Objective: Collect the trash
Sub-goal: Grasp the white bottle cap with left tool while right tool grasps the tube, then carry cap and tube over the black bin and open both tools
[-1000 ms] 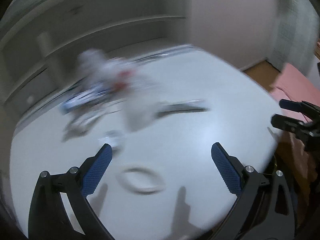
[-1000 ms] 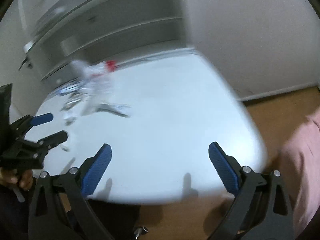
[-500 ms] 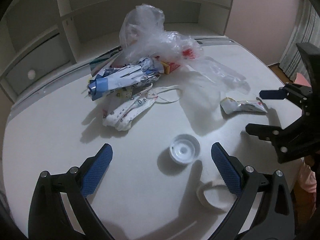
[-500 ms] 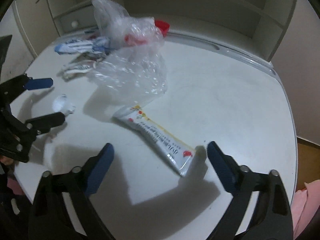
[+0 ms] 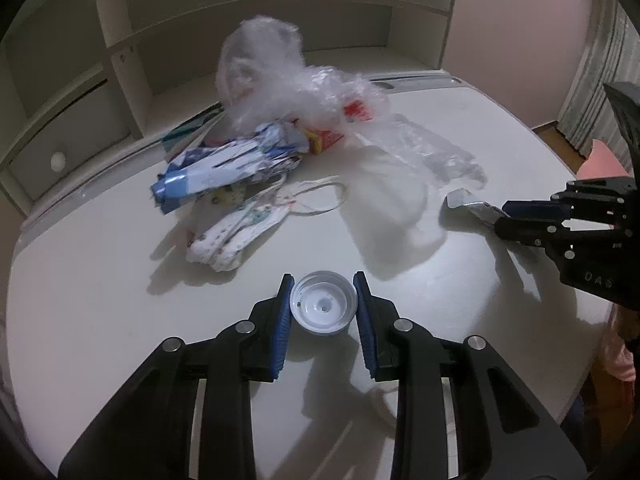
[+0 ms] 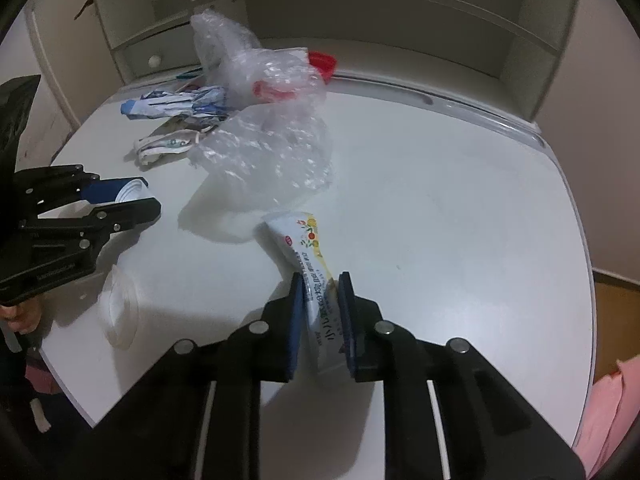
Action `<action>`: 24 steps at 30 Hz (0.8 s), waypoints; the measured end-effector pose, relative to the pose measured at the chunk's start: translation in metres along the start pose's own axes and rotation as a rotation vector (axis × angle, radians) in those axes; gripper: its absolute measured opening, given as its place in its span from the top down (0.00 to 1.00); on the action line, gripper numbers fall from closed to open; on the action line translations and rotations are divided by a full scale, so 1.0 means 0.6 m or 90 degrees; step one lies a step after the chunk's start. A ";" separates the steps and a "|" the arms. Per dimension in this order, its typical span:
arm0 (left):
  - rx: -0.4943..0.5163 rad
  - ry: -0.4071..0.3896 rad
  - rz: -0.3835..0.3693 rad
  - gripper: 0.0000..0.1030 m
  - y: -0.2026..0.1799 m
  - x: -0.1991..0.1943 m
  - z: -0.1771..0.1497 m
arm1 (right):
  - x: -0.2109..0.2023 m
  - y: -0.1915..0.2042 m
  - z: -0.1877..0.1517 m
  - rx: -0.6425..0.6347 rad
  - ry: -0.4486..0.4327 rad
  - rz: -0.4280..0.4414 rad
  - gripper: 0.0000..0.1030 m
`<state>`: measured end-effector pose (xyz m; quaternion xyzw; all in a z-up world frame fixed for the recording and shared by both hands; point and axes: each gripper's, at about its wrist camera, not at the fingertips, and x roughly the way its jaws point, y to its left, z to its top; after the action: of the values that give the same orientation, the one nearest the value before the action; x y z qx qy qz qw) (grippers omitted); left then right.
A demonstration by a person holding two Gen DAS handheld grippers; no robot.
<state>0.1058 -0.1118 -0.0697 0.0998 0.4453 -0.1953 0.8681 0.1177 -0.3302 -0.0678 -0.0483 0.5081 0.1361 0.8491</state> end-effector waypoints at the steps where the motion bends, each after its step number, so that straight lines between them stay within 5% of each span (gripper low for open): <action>1: 0.002 -0.002 -0.002 0.72 -0.005 -0.002 0.000 | -0.007 -0.008 -0.009 0.011 -0.003 -0.003 0.83; 12: 0.091 -0.021 -0.076 0.72 -0.180 -0.018 0.023 | -0.103 -0.144 -0.129 0.133 -0.029 -0.066 0.84; 24: 0.252 -0.018 -0.207 0.72 -0.499 -0.008 0.038 | -0.255 -0.328 -0.366 0.319 -0.049 -0.173 0.84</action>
<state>-0.0083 -0.3893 -0.0527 0.1920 0.3964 -0.4172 0.7949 -0.0818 -0.5950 -0.0501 0.1007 0.4821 -0.1073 0.8637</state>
